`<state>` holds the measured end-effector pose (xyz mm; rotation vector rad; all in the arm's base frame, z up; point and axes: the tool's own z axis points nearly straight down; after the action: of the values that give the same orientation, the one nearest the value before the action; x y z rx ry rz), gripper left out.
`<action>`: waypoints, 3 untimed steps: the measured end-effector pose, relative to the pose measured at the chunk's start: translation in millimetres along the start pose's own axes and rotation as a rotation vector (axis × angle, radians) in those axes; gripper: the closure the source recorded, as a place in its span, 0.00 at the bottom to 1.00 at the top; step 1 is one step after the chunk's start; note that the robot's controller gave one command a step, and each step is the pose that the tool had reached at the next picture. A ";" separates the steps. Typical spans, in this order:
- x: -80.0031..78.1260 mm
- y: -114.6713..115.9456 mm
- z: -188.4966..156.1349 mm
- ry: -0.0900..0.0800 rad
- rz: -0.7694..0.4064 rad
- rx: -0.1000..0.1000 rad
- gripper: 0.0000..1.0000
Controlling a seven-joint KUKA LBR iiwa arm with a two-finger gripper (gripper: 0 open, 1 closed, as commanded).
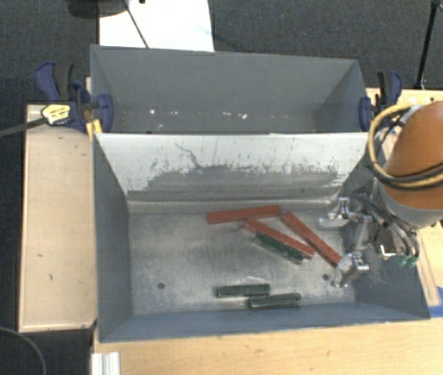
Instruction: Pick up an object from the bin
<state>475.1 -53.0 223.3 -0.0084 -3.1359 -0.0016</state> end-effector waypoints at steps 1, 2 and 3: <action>-1.6 0.0 -3.8 -0.008 -0.002 0.001 0.00; -10.6 -15.6 52.1 -0.015 -0.021 0.002 0.00; -42.7 -29.3 126.7 -0.012 -0.038 0.002 0.00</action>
Offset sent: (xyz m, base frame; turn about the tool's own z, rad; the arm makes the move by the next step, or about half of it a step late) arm 0.0183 -0.0392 -0.1440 -0.0468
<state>516.9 -82.4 96.3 0.0512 -3.1476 0.0018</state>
